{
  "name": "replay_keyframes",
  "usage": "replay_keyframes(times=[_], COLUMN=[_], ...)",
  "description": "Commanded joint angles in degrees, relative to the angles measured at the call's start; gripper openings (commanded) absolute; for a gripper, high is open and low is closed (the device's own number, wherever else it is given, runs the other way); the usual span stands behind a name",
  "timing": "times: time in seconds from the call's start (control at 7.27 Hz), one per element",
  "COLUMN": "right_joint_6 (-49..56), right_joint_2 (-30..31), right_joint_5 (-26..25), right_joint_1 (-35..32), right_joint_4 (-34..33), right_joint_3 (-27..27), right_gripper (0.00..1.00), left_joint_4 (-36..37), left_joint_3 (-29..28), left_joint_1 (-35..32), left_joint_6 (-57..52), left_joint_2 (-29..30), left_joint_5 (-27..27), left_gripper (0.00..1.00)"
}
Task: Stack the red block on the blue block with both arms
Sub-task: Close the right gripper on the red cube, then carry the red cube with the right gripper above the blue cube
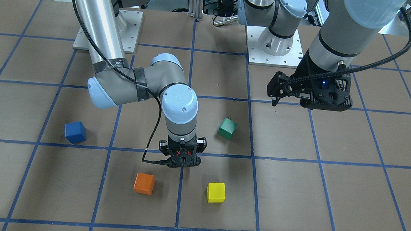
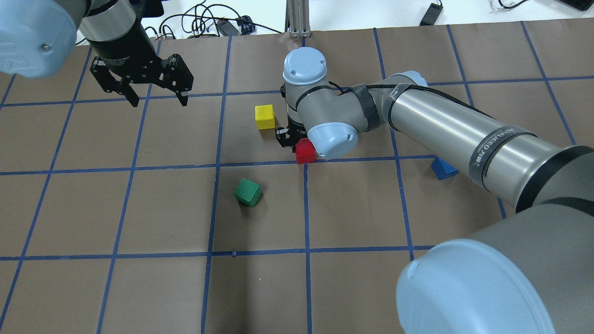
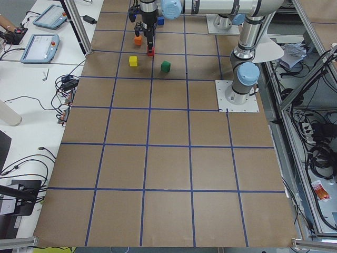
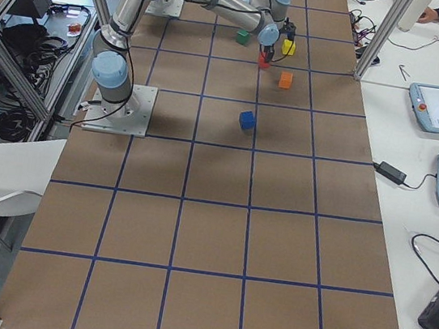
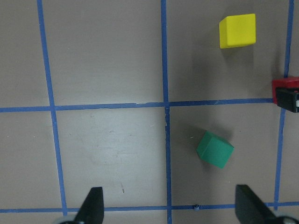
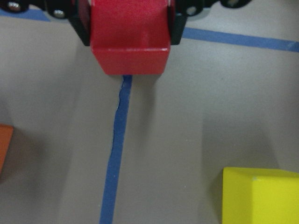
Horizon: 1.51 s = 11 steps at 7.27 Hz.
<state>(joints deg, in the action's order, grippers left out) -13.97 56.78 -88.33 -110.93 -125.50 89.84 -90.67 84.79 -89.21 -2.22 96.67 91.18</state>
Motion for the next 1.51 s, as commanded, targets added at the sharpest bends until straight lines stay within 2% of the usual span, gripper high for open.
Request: replay_keyframes(times=[0.0, 0.14, 0.55, 0.69, 0.83, 1.1, 1.38], right_joint_6=[-0.3, -0.3, 2.4, 8.4, 14.7, 27.7, 37.6], right_joint_2=[2.2, 5.1, 15.7, 19.1, 21.3, 22.7, 22.7], right_joint_5=[-0.1, 0.0, 0.1, -0.3, -0.5, -0.9, -0.8], right_joint_1=[0.2, 1.3, 8.2, 12.9, 17.6, 25.1, 31.9], right_joint_4=[1.2, 4.0, 22.3, 28.0, 31.0, 29.9, 24.0], right_joint_3=[-0.4, -0.8, -1.1, -0.8, -0.3, 3.5, 8.6], right_gripper=[0.00, 0.00, 0.00, 0.00, 0.00, 0.00, 0.00], left_joint_4=[0.2, 0.3, 0.3, 0.3, 0.3, 0.3, 0.3], left_joint_3=[0.6, 0.6, 0.6, 0.6, 0.5, 0.6, 0.6], left_joint_1=[0.0, 0.0, 0.0, 0.0, -0.1, -0.1, -0.1], left_joint_6=[-0.2, -0.2, 0.5, 0.5, 0.5, 0.5, 0.5], left_joint_2=[0.0, 0.0, 0.0, 0.0, 0.0, 0.0, 0.1], left_joint_5=[0.1, 0.1, 0.0, 0.0, 0.0, 0.0, 0.0], left_gripper=[1.00, 1.00, 1.00, 1.00, 1.00, 1.00, 1.00])
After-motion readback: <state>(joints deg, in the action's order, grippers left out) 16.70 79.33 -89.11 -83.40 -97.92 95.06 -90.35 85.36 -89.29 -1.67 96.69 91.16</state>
